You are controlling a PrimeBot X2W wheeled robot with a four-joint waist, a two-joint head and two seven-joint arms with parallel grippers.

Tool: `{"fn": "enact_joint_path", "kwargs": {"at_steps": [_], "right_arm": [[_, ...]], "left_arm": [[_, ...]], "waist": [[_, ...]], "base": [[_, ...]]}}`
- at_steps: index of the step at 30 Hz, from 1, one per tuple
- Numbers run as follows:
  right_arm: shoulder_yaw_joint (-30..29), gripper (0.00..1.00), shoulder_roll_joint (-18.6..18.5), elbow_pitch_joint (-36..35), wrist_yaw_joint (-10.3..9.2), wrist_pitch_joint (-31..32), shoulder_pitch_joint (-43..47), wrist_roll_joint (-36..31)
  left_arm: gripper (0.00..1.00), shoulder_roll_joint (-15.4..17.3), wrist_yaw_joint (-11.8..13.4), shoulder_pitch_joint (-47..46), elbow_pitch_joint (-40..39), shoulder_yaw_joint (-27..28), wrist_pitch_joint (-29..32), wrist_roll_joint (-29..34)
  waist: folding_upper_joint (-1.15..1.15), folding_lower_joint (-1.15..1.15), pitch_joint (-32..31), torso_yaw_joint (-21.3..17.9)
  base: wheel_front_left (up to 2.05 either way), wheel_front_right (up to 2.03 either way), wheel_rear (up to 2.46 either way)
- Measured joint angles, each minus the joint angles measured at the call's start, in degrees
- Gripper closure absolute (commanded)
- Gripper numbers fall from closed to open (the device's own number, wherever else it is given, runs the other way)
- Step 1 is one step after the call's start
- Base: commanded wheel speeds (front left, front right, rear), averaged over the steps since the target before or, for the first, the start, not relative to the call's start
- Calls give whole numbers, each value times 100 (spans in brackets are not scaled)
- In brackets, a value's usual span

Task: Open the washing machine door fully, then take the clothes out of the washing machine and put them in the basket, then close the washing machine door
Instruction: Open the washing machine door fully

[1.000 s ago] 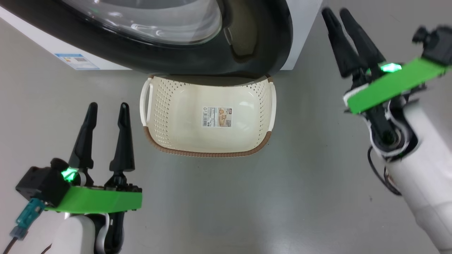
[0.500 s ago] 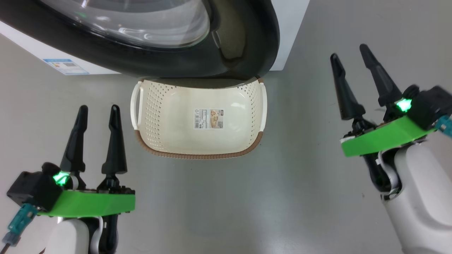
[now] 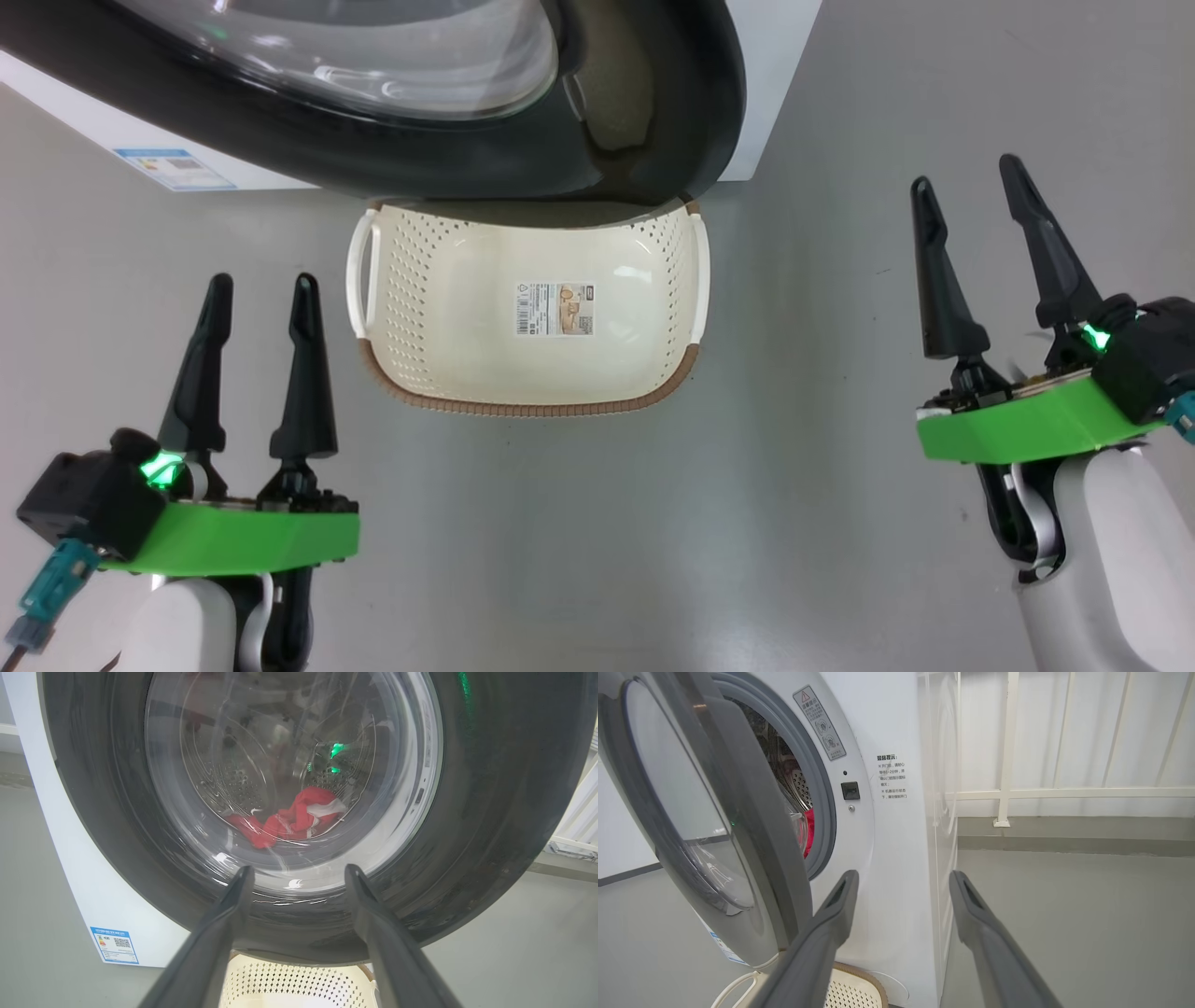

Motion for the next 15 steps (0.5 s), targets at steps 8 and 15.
{"fn": "enact_joint_path", "kwargs": {"at_steps": [8, 15], "right_arm": [[-5, 0, 38, -94, 0, -1, 129, -74], [-5, 0, 48, -94, 0, -1, 218, -78]], "left_arm": [[0, 0, 0, 0, -22, 3, 0, 0], [0, 0, 0, 0, -25, 4, 0, 5]], "waist": [[0, 0, 19, -5], [0, 0, 43, -12]], "base": [[0, 0, 0], [0, 0, 0]]}}
